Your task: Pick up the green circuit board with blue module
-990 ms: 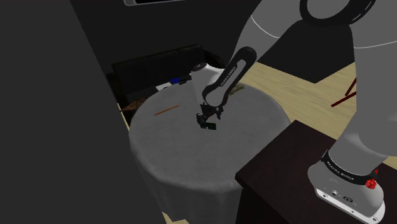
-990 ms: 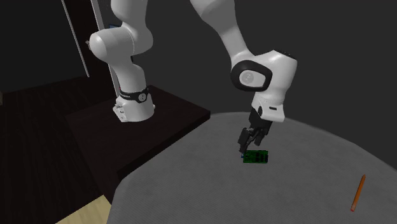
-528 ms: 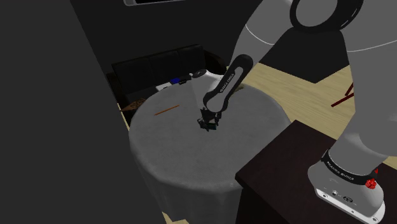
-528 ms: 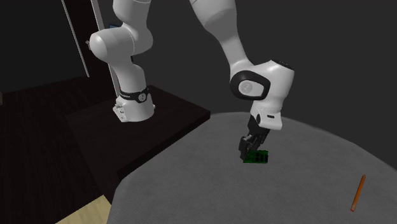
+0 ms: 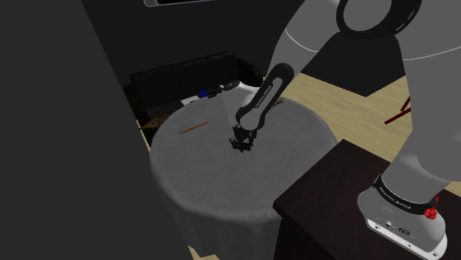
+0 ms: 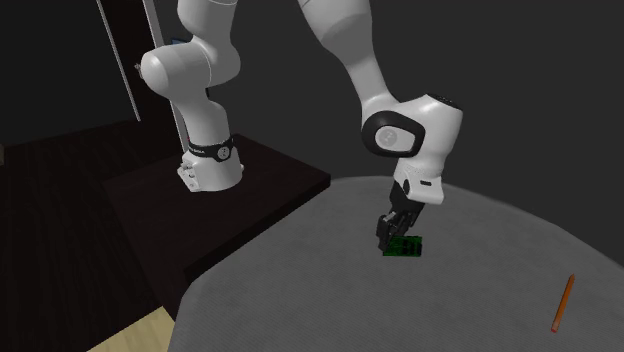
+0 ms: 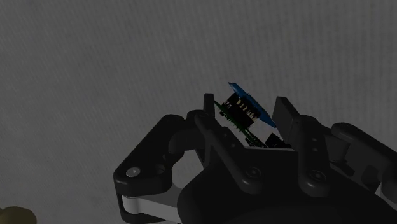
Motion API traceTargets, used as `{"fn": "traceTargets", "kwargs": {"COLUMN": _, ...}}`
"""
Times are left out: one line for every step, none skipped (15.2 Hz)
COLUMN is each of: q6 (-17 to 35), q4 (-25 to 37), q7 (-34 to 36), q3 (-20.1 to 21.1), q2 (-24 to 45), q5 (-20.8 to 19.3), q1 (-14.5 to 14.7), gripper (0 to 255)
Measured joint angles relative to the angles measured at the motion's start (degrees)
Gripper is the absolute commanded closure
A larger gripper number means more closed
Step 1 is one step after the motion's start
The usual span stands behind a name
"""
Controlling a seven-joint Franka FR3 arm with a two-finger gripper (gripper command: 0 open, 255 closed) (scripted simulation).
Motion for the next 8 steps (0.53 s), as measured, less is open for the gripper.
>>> {"fn": "traceTargets", "kwargs": {"q6": -0.03, "q4": 0.07, "q7": -0.06, "q3": 0.00, "q2": 0.03, "q5": 0.01, "q1": -0.03, "gripper": 255}}
{"fn": "traceTargets", "kwargs": {"q6": -0.29, "q4": -0.08, "q7": -0.19, "q3": 0.10, "q2": -0.33, "q5": 0.14, "q1": -0.11, "gripper": 255}}
{"fn": "traceTargets", "kwargs": {"q6": -0.65, "q4": -0.29, "q7": -0.38, "q3": 0.23, "q2": -0.90, "q5": 0.31, "q1": -0.23, "gripper": 255}}
{"fn": "traceTargets", "kwargs": {"q6": -1.10, "q4": -0.50, "q7": -0.59, "q3": 0.39, "q2": -1.56, "q5": 0.52, "q1": -0.36, "gripper": 255}}
{"fn": "traceTargets", "kwargs": {"q6": -1.47, "q4": -0.71, "q7": -0.78, "q3": 0.53, "q2": -2.16, "q5": 0.70, "q1": -0.48, "gripper": 255}}
{"fn": "traceTargets", "kwargs": {"q6": -2.07, "q4": -0.88, "q7": -1.01, "q3": 0.73, "q2": -2.94, "q5": 0.98, "q1": -0.59, "gripper": 255}}
{"fn": "traceTargets", "kwargs": {"q6": -2.59, "q4": -0.87, "q7": -1.26, "q3": 0.87, "q2": -3.48, "q5": 1.20, "q1": -0.72, "gripper": 255}}
{"fn": "traceTargets", "kwargs": {"q6": -3.10, "q4": -0.94, "q7": -1.51, "q3": 1.02, "q2": -4.09, "q5": 1.43, "q1": -0.85, "gripper": 255}}
